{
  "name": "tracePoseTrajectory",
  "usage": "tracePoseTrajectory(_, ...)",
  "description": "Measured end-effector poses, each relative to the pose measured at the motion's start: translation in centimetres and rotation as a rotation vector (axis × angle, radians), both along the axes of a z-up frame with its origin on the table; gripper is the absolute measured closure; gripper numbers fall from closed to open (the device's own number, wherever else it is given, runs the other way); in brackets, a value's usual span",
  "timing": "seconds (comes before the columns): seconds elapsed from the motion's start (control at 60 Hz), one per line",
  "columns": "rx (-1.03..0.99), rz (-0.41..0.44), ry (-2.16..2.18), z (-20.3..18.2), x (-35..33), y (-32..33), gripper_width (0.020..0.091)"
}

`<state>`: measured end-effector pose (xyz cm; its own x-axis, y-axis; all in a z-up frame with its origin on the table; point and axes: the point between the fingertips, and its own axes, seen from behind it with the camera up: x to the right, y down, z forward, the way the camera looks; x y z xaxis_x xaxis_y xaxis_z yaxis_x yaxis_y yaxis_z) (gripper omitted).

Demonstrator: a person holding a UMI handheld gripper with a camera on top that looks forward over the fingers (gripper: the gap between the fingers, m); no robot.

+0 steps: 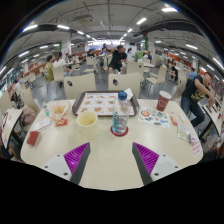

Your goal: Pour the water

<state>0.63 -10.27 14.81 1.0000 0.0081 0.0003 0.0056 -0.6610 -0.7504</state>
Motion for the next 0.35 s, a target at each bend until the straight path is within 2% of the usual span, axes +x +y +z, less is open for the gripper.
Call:
tracePoseTrajectory(0.233, 0.019, -0.021, -0.028, 2.0, -1.0, -3.2, 0.0257)
tracePoseTrajectory(0.35, 0.035, 0.0, -0.06, 2.7, -1.6, -3.4, 0.0255)
